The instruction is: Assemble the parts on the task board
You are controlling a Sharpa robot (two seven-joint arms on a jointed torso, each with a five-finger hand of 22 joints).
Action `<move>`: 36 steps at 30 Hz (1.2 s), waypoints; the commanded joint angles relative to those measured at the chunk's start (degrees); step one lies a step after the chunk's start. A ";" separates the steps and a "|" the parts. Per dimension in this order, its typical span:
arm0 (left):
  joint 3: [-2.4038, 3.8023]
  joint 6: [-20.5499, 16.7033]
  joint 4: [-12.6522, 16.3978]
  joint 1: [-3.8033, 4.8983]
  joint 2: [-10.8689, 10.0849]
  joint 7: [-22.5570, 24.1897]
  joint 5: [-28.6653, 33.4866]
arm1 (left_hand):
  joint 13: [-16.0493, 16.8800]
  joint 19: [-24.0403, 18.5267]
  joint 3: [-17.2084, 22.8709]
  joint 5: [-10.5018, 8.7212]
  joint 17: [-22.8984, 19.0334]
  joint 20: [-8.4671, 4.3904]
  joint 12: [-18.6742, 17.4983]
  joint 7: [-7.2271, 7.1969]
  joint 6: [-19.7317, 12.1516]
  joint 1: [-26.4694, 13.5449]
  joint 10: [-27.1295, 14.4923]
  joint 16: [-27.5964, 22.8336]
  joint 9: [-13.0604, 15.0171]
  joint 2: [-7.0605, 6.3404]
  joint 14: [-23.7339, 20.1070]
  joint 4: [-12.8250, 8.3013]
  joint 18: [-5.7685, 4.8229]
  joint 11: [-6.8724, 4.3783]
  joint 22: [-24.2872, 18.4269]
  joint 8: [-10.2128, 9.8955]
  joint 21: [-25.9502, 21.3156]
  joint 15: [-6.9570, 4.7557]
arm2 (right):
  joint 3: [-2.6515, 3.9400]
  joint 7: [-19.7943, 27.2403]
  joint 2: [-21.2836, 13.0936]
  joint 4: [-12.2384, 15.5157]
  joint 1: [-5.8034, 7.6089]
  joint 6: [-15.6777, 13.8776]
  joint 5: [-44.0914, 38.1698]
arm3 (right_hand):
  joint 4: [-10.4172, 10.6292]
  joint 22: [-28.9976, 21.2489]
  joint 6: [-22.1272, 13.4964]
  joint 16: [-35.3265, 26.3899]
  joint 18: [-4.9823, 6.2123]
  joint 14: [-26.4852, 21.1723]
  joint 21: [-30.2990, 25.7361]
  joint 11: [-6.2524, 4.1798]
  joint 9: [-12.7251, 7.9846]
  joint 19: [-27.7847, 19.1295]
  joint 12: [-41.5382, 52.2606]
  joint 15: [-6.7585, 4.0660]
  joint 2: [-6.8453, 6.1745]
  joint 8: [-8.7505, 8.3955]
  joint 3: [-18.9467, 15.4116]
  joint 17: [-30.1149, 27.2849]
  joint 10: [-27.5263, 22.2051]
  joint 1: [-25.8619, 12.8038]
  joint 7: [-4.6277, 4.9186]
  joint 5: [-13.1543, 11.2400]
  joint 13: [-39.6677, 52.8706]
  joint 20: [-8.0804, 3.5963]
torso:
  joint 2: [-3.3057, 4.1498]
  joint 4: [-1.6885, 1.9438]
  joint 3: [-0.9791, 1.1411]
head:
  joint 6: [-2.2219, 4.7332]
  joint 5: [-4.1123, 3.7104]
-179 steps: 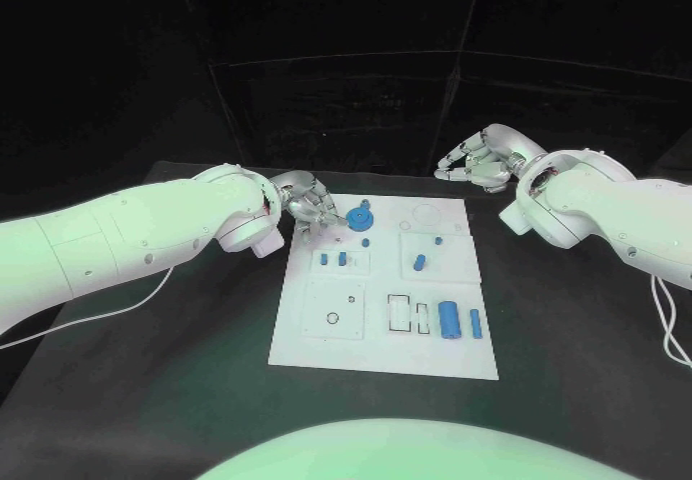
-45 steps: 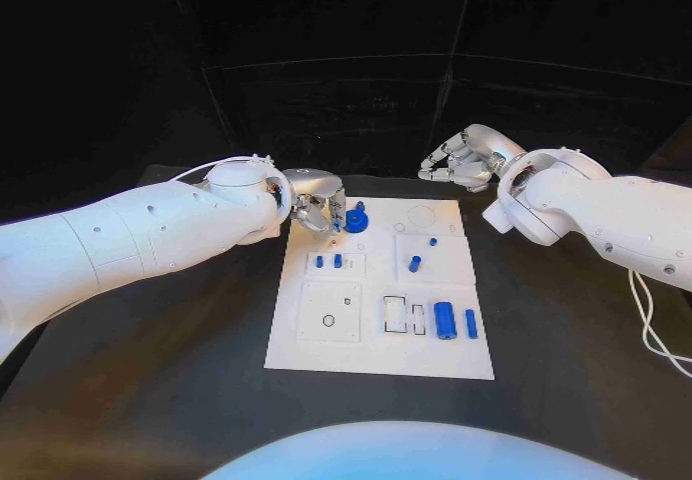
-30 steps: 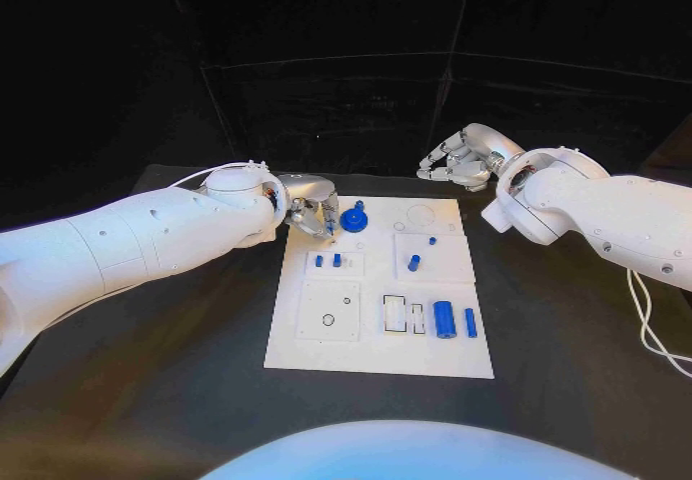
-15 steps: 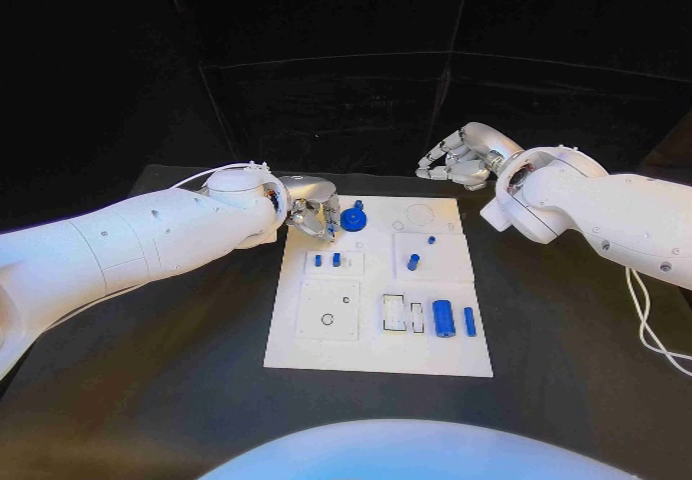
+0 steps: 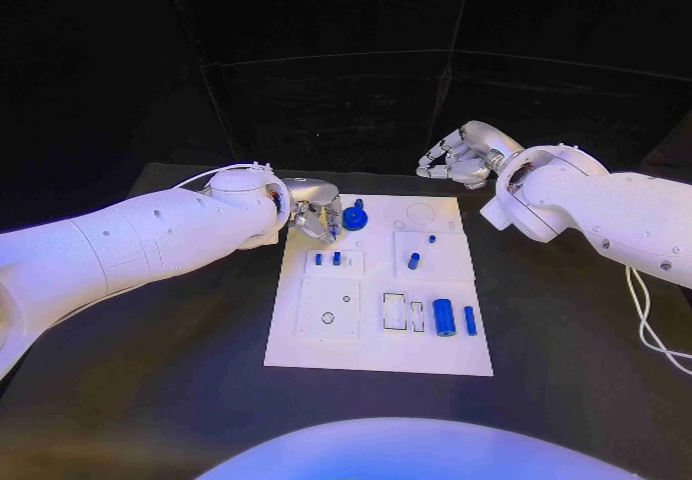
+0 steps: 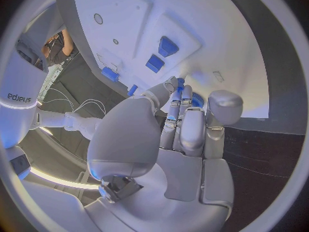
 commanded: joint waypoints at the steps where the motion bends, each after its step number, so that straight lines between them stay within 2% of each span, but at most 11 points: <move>1: -0.07 1.57 -0.01 0.05 0.10 -0.11 0.41 | 0.02 -0.29 -0.15 0.09 -0.09 -0.01 -0.21 0.04 0.40 -0.52 0.49 0.13 0.06 -0.17 0.43 0.14 -0.44 -0.11 -0.04 -0.28 0.08 -0.08 | 0.04 0.42 0.01 0.07 0.11 0.16 -0.16 | 0.05 -0.06 -0.37 -0.28 0.51 2.17 -0.27 0.17 -0.06 -0.33 0.00 -0.38 0.27 0.24 0.43 0.02 -0.29 0.47 -0.02 0.40 0.04 0.04 | -0.02 0.01 0.02 | -0.02 0.02; 19: -0.33 2.26 -1.02 -0.12 0.80 -0.57 0.41 | -0.06 -0.52 -0.92 0.09 -0.64 0.04 -1.30 0.12 -0.20 -1.46 -0.03 0.01 -0.08 -0.77 0.28 0.27 -0.42 0.10 -0.12 -1.14 -0.11 0.04 | 0.04 0.42 0.11 0.05 0.11 0.27 -0.34 | 0.09 0.01 -0.35 -0.25 0.50 2.18 -0.24 0.17 -0.06 -0.27 0.09 -0.38 0.30 0.26 0.52 0.08 -0.24 0.51 -0.03 0.48 0.12 0.04 | 0.04 0.01 0.00 | -0.14 0.14; 25: -0.33 2.73 -1.07 -0.13 0.79 -1.25 0.41 | -0.06 -0.65 -1.86 0.08 -0.97 0.16 -1.98 0.33 -0.82 -2.30 -0.56 -0.04 -0.16 -1.35 0.21 0.53 -0.42 0.35 -0.24 -1.78 -0.29 0.23 | 0.04 0.36 0.10 0.11 0.12 0.36 -0.31 | 0.09 0.01 -0.35 -0.25 0.50 2.18 -0.24 0.17 -0.06 -0.27 0.09 -0.38 0.30 0.26 0.52 0.08 -0.24 0.51 -0.03 0.48 0.12 0.04 | 0.01 -0.03 -0.02 | -0.07 0.13; 36: -0.34 2.41 -1.02 -0.14 0.75 -1.74 1.41 | -0.13 -0.97 -3.21 0.09 -2.01 0.73 -3.88 1.26 -3.60 -2.51 -4.15 -0.33 -0.31 -1.96 -0.06 0.37 -0.41 1.45 -0.80 -3.87 -0.95 1.05 | 0.04 0.31 0.00 0.17 0.12 0.35 -0.30 | 0.12 -0.06 -0.31 -0.33 0.51 2.16 -0.29 0.16 -0.05 -0.32 0.04 -0.38 0.33 0.29 0.57 -0.03 -0.26 0.52 -0.03 0.51 0.06 0.04 | -0.04 0.06 -0.01 | -0.05 0.03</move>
